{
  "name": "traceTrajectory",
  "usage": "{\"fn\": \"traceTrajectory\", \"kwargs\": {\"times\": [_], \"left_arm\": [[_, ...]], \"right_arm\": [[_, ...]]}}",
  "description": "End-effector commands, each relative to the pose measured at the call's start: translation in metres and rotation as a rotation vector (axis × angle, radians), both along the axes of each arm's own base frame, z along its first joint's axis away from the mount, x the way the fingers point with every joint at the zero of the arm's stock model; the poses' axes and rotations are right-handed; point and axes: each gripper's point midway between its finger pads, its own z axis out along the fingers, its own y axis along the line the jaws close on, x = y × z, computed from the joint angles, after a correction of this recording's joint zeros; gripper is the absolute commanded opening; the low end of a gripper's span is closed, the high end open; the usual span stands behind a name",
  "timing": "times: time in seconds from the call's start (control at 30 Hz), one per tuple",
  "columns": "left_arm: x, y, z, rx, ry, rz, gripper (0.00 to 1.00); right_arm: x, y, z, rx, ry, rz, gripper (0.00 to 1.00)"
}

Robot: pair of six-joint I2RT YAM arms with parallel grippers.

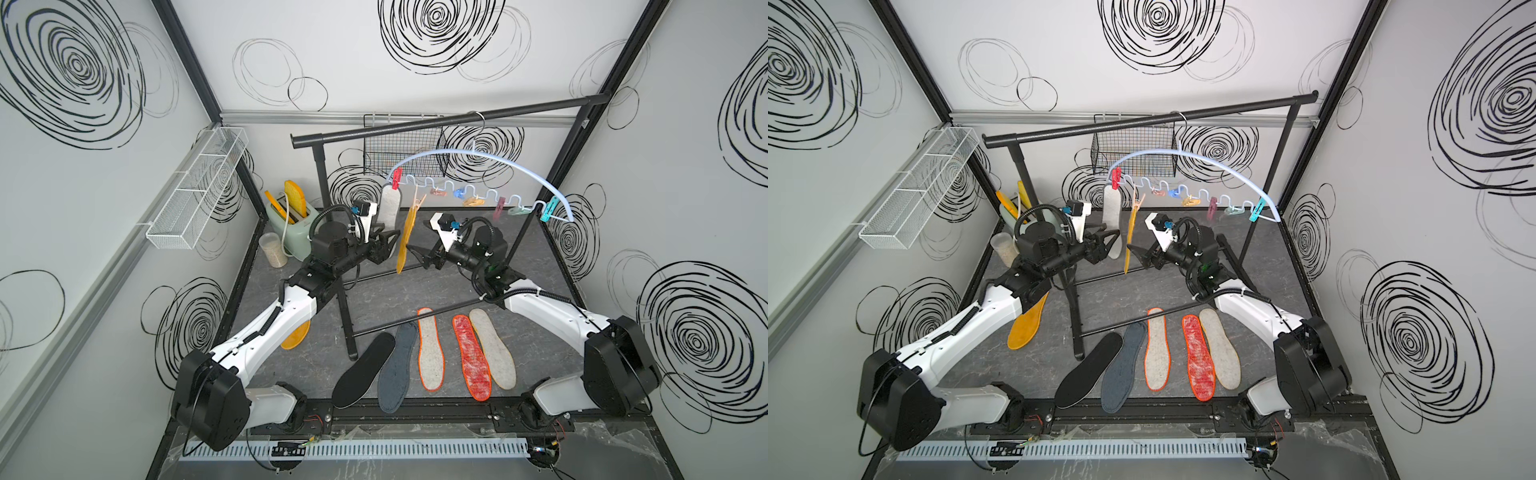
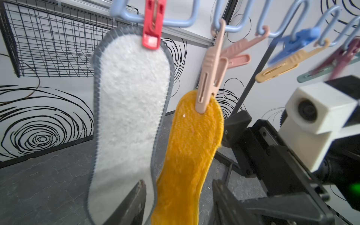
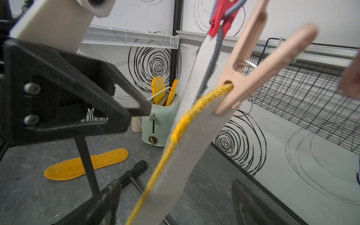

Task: Take the shoe insoles off the hanger
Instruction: Adjust the clothesline at the center of the board.

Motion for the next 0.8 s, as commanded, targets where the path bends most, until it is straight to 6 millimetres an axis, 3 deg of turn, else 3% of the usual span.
{"fn": "traceTrajectory", "kwargs": {"times": [0.0,0.23,0.5,0.77], "left_arm": [[0.001,0.0,0.016,-0.008,-0.051,-0.011,0.59],[0.001,-0.009,0.007,-0.02,-0.036,-0.042,0.59],[-0.002,-0.033,-0.004,-0.015,-0.032,-0.095,0.59],[0.004,-0.05,0.001,-0.027,-0.092,-0.1,0.62]], "right_arm": [[-0.015,-0.001,0.022,0.012,-0.075,0.079,0.89],[-0.024,-0.011,0.019,0.019,-0.087,0.045,0.89],[-0.037,-0.028,-0.002,0.049,-0.056,-0.012,0.89],[-0.043,-0.037,-0.013,0.085,-0.021,-0.044,0.88]]}}
